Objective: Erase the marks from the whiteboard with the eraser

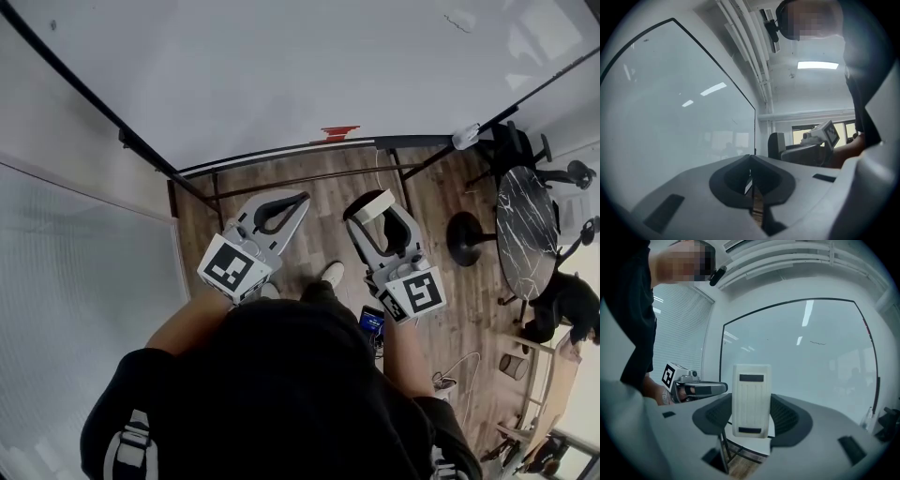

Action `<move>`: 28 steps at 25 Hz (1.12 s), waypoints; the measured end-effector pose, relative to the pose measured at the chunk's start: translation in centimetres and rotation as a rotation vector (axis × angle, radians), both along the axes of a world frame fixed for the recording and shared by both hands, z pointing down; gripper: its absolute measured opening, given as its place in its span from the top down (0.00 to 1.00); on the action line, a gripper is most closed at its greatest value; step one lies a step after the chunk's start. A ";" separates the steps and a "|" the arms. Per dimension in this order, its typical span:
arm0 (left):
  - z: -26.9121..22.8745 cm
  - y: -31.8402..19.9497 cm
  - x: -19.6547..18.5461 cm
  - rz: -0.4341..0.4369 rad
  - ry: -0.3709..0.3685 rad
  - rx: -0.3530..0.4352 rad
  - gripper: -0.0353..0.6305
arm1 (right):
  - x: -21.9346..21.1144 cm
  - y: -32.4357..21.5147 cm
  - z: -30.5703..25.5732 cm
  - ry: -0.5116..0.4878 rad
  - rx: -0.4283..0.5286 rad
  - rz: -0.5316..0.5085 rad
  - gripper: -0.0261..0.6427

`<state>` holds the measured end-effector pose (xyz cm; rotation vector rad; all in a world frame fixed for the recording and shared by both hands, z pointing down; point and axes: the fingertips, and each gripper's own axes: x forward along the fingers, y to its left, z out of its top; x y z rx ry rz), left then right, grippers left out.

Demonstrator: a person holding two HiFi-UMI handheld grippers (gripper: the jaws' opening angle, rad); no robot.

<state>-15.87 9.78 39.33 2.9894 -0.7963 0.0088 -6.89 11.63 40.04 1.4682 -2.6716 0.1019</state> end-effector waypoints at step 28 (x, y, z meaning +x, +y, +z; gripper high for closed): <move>-4.8 -11.5 19.0 -0.168 -0.040 0.038 0.94 | 18.2 -12.6 -4.3 -0.023 0.047 -0.151 0.59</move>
